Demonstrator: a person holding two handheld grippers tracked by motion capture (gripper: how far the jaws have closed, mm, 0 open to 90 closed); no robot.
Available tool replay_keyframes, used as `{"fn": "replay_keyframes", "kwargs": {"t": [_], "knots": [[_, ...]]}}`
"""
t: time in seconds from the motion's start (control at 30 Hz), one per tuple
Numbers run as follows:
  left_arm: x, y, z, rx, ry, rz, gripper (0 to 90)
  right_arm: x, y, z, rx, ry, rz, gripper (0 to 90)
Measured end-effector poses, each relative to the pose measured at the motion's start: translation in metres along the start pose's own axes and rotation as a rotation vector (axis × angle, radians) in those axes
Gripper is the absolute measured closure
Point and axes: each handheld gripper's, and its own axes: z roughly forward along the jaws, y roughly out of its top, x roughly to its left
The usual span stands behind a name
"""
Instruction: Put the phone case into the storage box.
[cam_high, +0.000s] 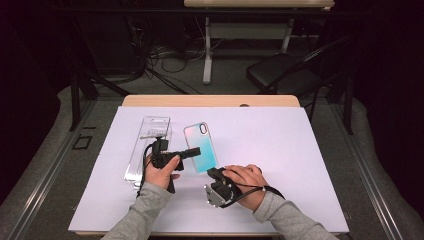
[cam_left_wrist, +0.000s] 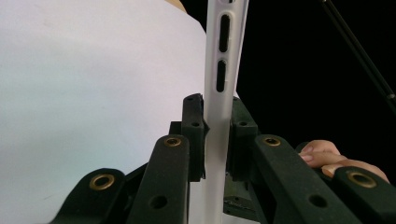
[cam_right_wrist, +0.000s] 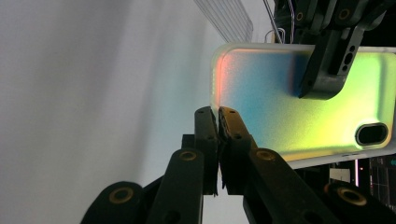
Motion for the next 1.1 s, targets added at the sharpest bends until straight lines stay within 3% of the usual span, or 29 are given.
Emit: {"fn": "replay_keyframes", "kwargs": {"t": [0.47, 0.8, 0.97, 1.1], "knots": [[0.001, -0.001, -0.001, -0.018, -0.014, -0.001, 81.6, -0.001, 0.001, 0.000, -0.002, -0.004, 0.001, 84.9], [0.002, -0.001, -0.006, -0.033, -0.015, 0.005, 81.6, -0.001, 0.004, -0.004, -0.009, -0.036, 0.015, 74.3], [0.000, 0.001, -0.012, -0.053, -0.008, 0.037, 81.6, -0.001, 0.007, -0.009, -0.020, -0.065, 0.024, 66.9], [-0.002, 0.002, -0.019, -0.082, 0.000, 0.074, 81.5, -0.003, 0.008, -0.013, -0.048, -0.075, 0.080, 59.4]]}}
